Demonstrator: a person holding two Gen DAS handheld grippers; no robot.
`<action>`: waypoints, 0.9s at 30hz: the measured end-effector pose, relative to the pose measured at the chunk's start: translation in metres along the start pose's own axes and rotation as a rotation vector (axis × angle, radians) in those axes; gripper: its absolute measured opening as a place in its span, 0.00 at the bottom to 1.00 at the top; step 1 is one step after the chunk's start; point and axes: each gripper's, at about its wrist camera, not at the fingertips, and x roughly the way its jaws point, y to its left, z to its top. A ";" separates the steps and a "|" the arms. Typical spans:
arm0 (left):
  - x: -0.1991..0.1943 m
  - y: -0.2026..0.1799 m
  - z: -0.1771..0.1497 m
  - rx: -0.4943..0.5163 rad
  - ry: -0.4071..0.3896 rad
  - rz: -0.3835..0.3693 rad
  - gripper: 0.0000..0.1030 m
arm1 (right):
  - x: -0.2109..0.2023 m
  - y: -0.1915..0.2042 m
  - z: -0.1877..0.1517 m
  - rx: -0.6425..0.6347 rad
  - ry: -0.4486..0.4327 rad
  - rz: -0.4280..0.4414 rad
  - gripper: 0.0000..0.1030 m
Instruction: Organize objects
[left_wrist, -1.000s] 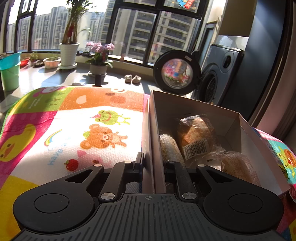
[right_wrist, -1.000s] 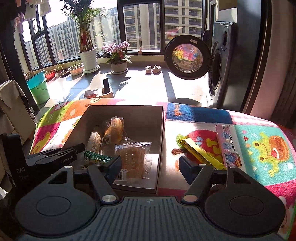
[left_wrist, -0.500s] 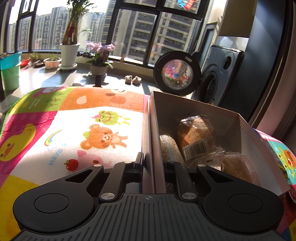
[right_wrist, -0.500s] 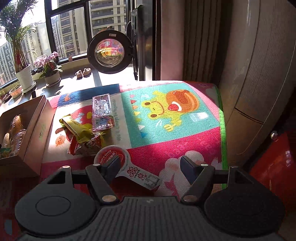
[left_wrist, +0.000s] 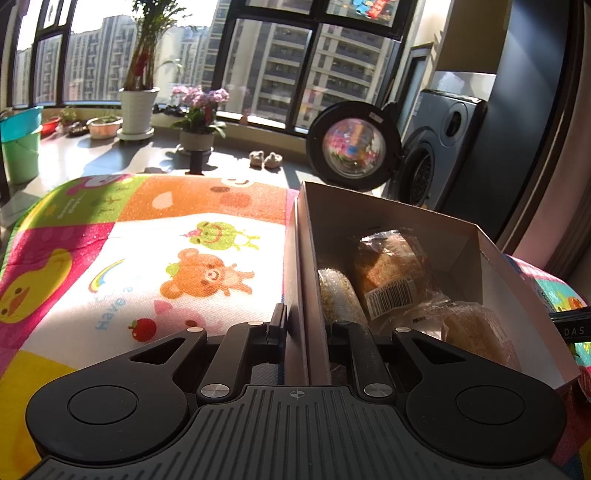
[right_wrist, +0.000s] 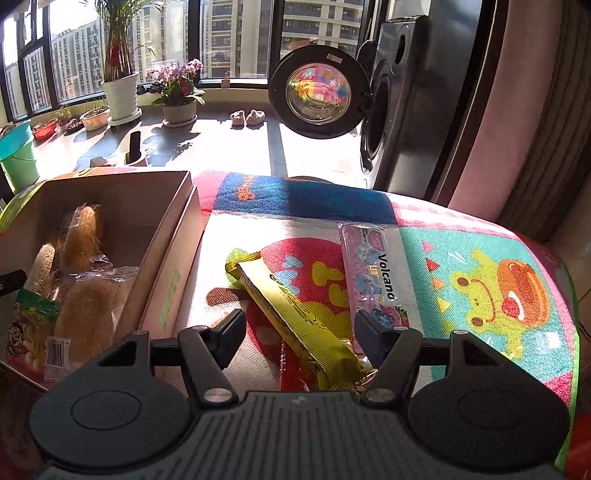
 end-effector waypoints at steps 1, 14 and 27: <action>0.000 0.000 0.000 0.001 0.001 0.000 0.15 | 0.009 0.006 0.004 -0.023 0.020 -0.007 0.55; 0.000 0.000 0.000 0.005 0.003 0.002 0.15 | -0.045 -0.007 -0.027 0.002 0.096 0.083 0.21; 0.000 0.000 0.000 0.005 0.002 0.001 0.15 | -0.091 -0.058 -0.073 0.102 0.087 0.055 0.48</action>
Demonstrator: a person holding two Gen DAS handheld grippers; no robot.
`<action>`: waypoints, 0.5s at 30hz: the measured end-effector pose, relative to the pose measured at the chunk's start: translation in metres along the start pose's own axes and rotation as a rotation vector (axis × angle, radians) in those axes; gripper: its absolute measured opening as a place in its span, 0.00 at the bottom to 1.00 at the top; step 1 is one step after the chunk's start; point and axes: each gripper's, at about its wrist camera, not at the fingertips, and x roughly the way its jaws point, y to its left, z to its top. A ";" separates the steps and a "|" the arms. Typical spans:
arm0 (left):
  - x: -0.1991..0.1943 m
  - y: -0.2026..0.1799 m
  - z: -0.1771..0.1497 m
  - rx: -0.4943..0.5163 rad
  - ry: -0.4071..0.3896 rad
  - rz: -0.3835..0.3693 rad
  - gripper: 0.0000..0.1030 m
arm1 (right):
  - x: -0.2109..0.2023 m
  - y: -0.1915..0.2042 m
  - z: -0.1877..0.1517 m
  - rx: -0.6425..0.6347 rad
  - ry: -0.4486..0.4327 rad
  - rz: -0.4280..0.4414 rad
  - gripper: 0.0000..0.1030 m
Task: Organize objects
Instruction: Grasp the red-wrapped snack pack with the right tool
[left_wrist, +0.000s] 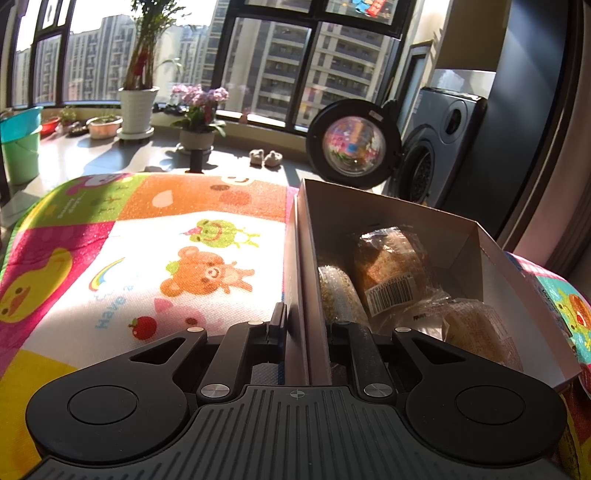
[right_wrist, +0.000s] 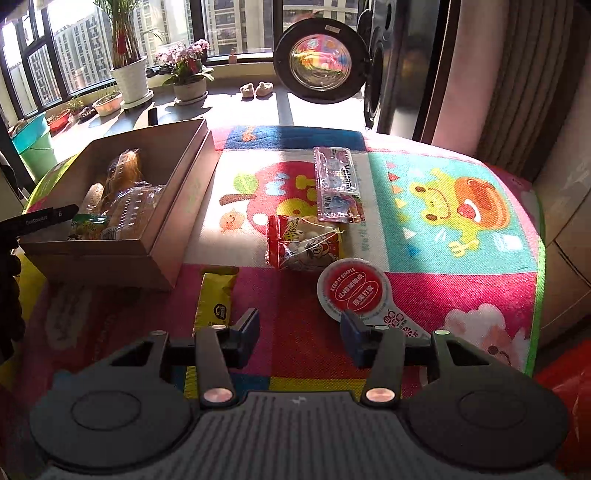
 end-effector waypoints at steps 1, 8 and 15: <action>0.000 0.000 0.000 0.000 0.000 0.000 0.15 | 0.007 -0.012 0.003 0.038 -0.010 -0.048 0.48; 0.000 -0.001 -0.001 0.001 0.000 0.001 0.15 | 0.046 -0.077 -0.009 0.255 0.042 -0.254 0.42; 0.000 -0.001 -0.001 0.001 0.000 0.001 0.15 | 0.026 -0.048 -0.028 0.160 0.104 -0.009 0.43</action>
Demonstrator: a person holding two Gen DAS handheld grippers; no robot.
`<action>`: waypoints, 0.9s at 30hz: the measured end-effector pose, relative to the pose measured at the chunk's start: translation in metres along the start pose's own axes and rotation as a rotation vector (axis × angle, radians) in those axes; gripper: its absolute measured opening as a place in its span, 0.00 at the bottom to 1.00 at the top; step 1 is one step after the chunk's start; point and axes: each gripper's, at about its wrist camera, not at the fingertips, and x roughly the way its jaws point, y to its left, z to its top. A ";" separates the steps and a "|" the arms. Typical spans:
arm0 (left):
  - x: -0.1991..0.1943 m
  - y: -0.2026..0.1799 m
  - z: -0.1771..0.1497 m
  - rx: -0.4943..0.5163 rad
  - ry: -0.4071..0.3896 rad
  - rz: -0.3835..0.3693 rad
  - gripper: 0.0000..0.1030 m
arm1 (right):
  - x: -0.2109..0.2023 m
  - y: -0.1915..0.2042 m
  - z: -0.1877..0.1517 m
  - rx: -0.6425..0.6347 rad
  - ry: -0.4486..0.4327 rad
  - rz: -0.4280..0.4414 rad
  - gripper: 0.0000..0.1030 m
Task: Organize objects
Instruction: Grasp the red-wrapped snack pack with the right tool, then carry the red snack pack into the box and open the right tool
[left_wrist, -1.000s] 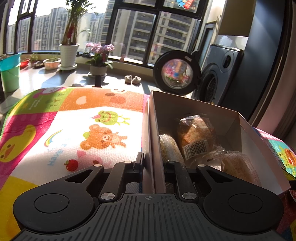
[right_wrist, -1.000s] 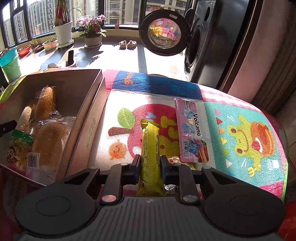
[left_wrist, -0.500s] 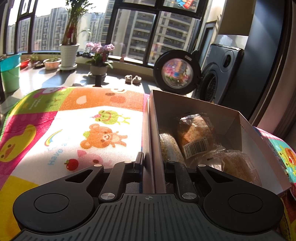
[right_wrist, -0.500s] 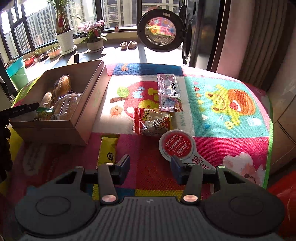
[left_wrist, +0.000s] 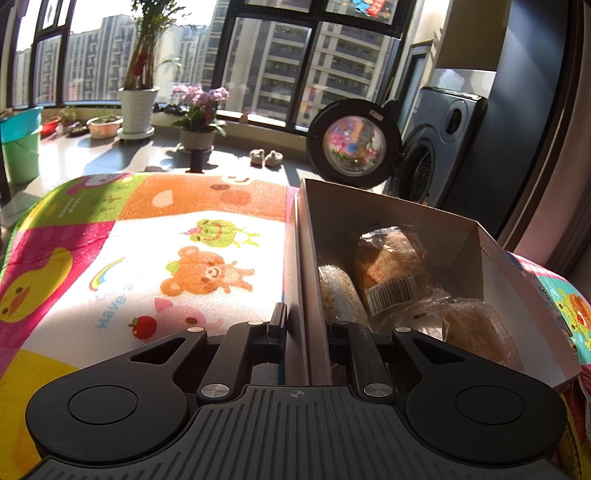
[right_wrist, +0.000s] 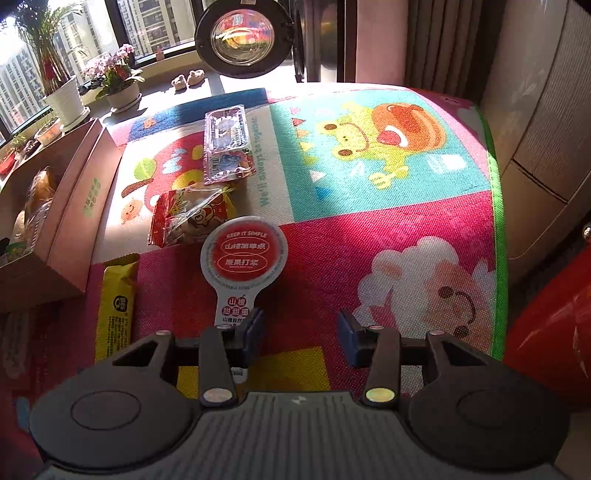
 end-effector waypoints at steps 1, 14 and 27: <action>0.000 0.000 0.000 0.000 0.000 0.000 0.15 | -0.006 0.010 -0.002 -0.040 -0.009 0.011 0.49; 0.000 0.000 0.000 0.000 0.000 0.000 0.15 | 0.032 0.086 0.059 -0.168 -0.103 -0.013 0.86; 0.000 0.000 -0.001 0.002 0.003 0.002 0.15 | 0.029 0.084 0.063 -0.122 -0.071 -0.021 0.50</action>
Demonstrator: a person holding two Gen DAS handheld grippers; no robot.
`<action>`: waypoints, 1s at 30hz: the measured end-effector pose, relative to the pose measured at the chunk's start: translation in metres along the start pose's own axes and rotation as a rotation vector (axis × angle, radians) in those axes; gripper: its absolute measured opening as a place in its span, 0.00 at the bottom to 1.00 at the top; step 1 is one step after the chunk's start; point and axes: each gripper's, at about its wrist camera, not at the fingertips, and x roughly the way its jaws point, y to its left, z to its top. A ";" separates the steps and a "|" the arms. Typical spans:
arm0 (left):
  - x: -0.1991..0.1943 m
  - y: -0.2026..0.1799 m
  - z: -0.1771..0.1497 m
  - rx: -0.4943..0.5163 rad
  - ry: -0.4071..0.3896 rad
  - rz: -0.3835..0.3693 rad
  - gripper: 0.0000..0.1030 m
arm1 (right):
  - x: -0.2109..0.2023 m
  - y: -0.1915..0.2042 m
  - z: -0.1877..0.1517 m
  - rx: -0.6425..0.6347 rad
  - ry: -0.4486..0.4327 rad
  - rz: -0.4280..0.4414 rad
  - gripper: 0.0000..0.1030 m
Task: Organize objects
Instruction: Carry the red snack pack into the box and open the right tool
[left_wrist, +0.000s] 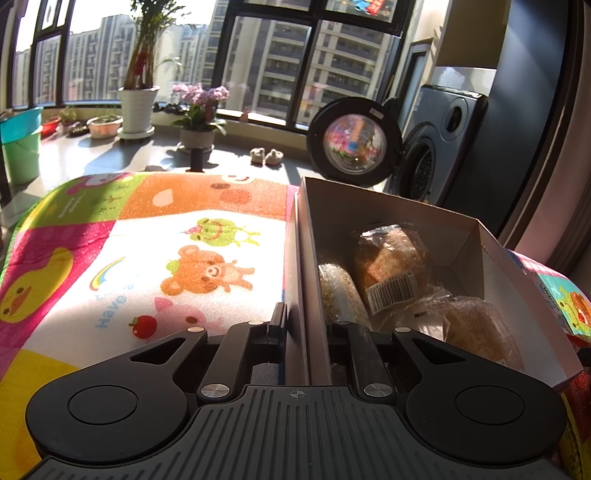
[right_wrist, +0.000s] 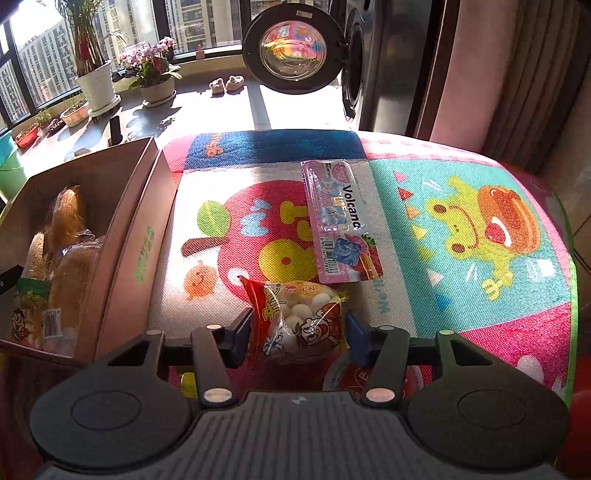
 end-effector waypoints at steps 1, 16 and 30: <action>0.000 0.000 0.000 0.000 0.000 0.000 0.15 | -0.007 0.002 -0.003 -0.014 -0.011 -0.002 0.50; 0.000 0.000 0.000 0.000 0.000 0.000 0.15 | -0.126 0.072 -0.088 -0.253 -0.007 0.159 0.50; 0.000 0.000 -0.001 -0.002 0.001 -0.003 0.15 | -0.147 0.140 -0.064 -0.310 0.016 0.328 0.50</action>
